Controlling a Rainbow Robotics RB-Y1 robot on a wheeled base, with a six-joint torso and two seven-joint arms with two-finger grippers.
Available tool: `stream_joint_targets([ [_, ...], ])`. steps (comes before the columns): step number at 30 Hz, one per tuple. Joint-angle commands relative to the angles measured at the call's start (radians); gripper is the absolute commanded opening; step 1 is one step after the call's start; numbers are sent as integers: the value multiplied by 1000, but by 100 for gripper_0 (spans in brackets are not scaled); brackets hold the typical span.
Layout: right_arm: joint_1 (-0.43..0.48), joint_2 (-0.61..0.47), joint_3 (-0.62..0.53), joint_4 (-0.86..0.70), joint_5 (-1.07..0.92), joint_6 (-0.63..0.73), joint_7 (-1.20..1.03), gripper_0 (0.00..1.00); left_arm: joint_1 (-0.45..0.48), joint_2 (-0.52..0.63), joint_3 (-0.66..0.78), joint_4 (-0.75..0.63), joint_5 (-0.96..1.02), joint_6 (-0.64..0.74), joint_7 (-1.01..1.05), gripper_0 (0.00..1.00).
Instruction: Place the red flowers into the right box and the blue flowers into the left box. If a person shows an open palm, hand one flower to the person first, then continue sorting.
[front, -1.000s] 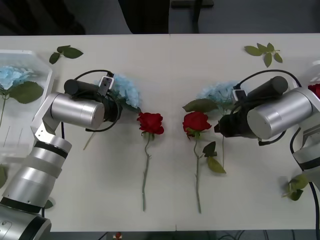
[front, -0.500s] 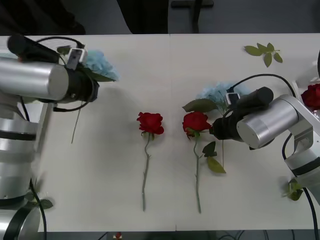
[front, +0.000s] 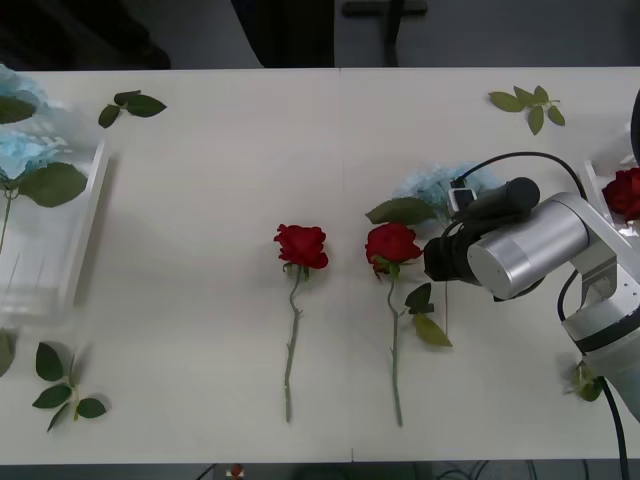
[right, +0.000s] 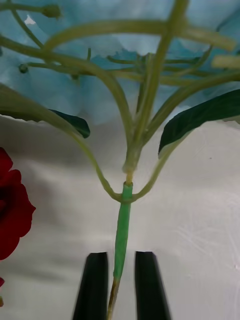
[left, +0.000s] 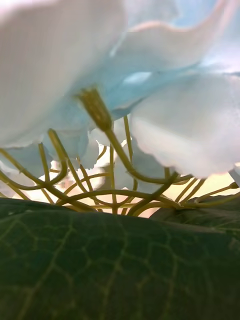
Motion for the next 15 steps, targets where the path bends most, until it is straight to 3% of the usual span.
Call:
stream_joint_targets([
  [1,-3,8,-8,-13,-11,-3,-34,0,48,93,39,108,56,-101,-122,0],
  [9,3,-63,-83,-156,-37,-14,46,0,51,149,73,373,157,-277,-209,0],
  [15,28,-61,-273,-303,-261,-40,257,0,56,153,30,534,217,-446,-234,0],
])
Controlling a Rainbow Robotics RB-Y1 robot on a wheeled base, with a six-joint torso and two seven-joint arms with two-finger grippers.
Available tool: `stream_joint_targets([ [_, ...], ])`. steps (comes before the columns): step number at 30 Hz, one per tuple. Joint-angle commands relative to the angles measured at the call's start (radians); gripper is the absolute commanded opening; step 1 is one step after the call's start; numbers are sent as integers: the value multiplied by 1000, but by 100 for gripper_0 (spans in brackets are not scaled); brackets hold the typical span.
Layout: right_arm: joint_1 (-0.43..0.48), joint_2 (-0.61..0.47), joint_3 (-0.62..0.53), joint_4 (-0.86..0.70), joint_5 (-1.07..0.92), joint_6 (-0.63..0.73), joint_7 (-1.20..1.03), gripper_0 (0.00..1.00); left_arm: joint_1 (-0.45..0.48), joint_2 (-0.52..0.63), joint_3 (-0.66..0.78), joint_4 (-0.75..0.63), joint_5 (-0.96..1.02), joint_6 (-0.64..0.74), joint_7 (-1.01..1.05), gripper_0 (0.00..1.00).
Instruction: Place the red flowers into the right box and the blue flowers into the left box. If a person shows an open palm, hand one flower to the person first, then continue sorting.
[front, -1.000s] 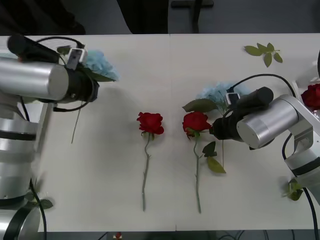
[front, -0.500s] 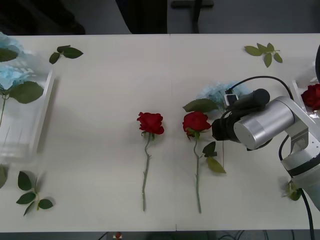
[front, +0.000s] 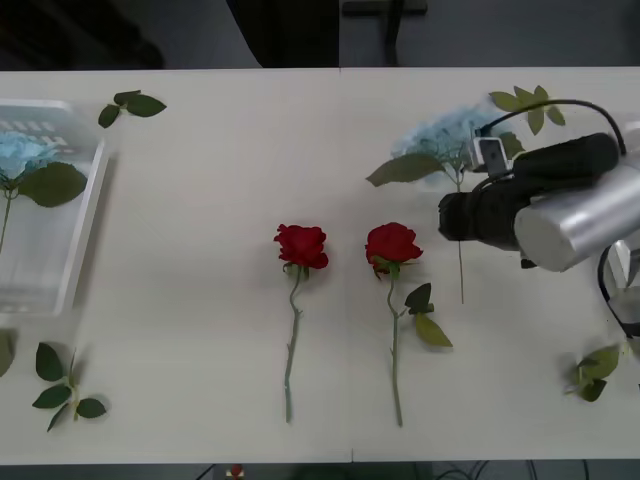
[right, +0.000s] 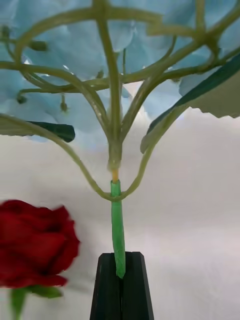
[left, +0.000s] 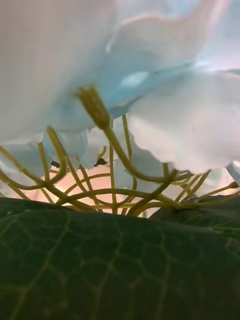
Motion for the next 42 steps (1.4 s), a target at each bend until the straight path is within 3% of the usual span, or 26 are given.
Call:
stream_joint_targets([
  [1,6,12,-133,-113,-147,-46,216,0,-3,29,-28,66,39,-99,-50,0],
  [4,6,37,-157,-145,-222,-127,325,0,3,29,-29,77,54,-107,-58,4],
  [6,0,49,-157,-146,-265,-150,355,0,6,29,-31,77,65,-105,-64,24],
  [7,-7,66,-156,-146,-304,-163,372,0,6,29,-31,78,77,-105,-68,42],
  [8,-10,72,-157,-146,-319,-166,374,0,8,29,-31,77,82,-104,-70,49],
  [9,-14,84,-157,-143,-373,-172,375,0,10,31,-31,77,92,-104,-76,68],
  [11,-20,94,-159,-137,-460,-178,377,0,8,34,-28,73,112,-90,-85,79],
  [13,-20,95,-159,-125,-557,-176,368,0,8,41,-22,61,134,-58,-93,84],
  [16,-28,95,-159,-91,-699,-146,359,0,8,58,-16,17,186,13,-102,90],
  [21,-53,92,-159,-74,-848,-135,346,0,2,58,-22,-124,301,103,-99,91],
  [27,-97,92,-161,-27,-1029,-120,328,0,-21,5,-88,-230,528,85,-114,94],
  [29,-111,92,-161,-27,-1057,-120,329,0,-24,-31,-112,-252,603,65,-145,100],
  [42,-131,94,-165,-27,-1164,-118,352,0,-44,-379,-256,-266,843,19,-429,100],
])
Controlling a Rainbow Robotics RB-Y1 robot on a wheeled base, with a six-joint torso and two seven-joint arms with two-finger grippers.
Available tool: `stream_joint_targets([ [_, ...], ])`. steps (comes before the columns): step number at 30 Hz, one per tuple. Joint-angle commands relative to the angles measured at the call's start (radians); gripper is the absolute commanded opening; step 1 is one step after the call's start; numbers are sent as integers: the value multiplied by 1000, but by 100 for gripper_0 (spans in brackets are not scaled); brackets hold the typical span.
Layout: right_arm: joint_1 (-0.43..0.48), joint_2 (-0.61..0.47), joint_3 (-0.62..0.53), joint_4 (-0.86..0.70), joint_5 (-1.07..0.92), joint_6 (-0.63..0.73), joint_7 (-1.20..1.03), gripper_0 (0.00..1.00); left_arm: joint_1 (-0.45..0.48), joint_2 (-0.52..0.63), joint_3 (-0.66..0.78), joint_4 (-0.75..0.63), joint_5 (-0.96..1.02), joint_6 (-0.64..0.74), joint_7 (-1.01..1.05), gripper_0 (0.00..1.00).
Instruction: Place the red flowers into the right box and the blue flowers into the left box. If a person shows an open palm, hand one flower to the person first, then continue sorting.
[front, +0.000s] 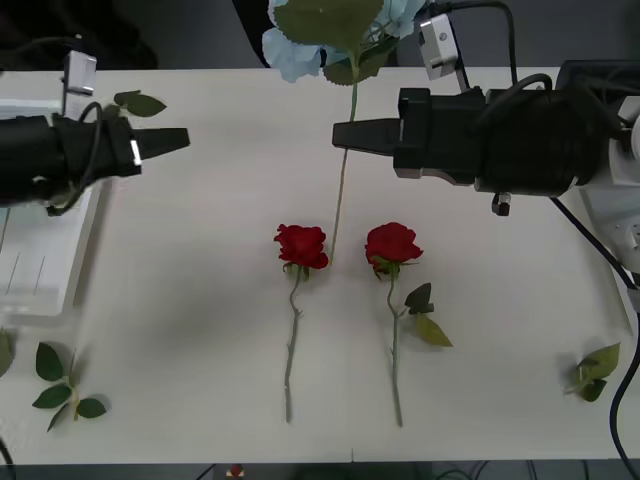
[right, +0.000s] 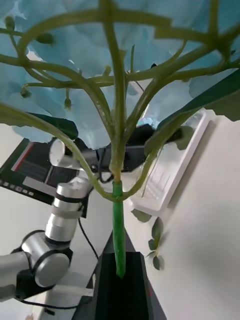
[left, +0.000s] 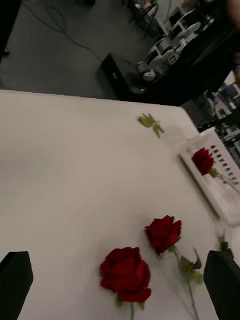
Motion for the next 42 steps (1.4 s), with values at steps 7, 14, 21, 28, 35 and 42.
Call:
stream_joint_targets([
  [7,-20,3,-16,-20,-12,-4,11,0,-8,-195,-101,-25,168,53,-189,100],
  [14,-20,3,-16,-20,-12,-4,11,0,23,-253,-151,-34,251,114,-212,100],
  [21,-20,3,-16,-20,-12,-4,11,0,130,-243,-261,-183,303,38,-204,100],
  [28,-20,3,-16,-20,-12,-4,11,0,218,-235,-324,-295,309,4,-192,100],
  [35,-20,3,-16,-20,-12,-4,11,0,252,-249,-391,-352,272,-85,-189,100],
  [42,-20,3,-16,-20,-12,-4,11,0,238,-302,-416,-352,191,-150,-180,58],
])
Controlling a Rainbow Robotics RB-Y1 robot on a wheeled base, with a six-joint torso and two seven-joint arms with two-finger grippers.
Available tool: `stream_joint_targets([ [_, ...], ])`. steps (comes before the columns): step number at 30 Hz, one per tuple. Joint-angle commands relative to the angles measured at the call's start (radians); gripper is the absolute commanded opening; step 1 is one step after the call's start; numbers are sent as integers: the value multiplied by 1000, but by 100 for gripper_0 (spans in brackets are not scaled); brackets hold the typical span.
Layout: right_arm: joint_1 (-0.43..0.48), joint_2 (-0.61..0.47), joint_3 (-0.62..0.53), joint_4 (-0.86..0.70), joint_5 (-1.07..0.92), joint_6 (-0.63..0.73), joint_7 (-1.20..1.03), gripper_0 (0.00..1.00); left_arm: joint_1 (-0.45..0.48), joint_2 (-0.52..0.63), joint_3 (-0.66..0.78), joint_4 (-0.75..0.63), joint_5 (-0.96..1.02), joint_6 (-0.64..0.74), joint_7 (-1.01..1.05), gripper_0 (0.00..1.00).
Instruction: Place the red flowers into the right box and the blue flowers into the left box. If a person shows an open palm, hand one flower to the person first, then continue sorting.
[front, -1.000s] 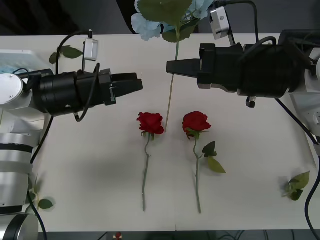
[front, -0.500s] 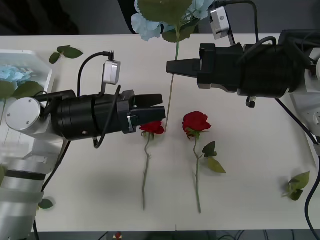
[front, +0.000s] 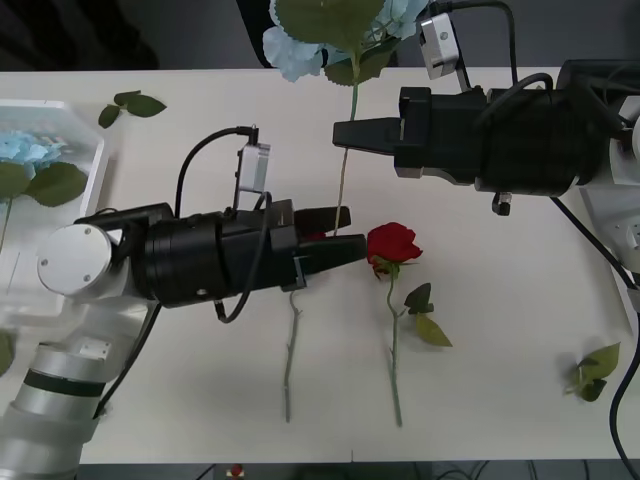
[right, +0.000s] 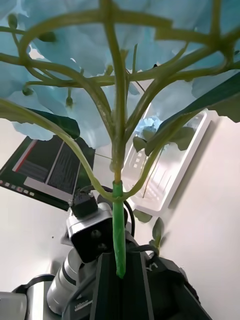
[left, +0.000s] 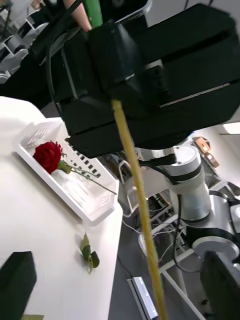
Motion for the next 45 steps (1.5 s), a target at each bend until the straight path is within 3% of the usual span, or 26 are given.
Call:
stream_joint_targets([
  [1,-20,3,-14,-20,-10,-4,11,0,-22,-43,9,-32,-48,-23,12,40],
  [2,-20,3,-14,-20,-10,-4,11,0,-22,-48,7,-32,-62,-27,17,16],
  [3,-20,3,-14,-20,-10,-4,11,0,-22,-49,7,-32,-68,-30,20,1],
  [20,-20,3,-14,-20,-10,-4,11,0,-24,-66,7,-32,-79,-49,60,0],
  [22,-20,3,-14,-20,-10,-4,11,35,-26,-66,6,-32,-81,-52,63,0],
  [23,-20,3,-14,-20,-10,-4,11,78,-27,-66,7,-32,-81,-52,65,0],
  [25,-20,3,-14,-20,-10,-4,11,100,-29,-66,7,-32,-82,-56,69,0],
  [30,-20,3,-14,-20,-10,-4,11,100,-30,-60,23,-43,-108,-58,94,0],
  [36,-20,3,-14,-20,-10,-4,11,100,-30,0,92,-158,-283,-18,299,0],
  [45,-20,3,-14,-20,-10,-4,11,100,-15,155,314,-278,-452,163,534,0],
])
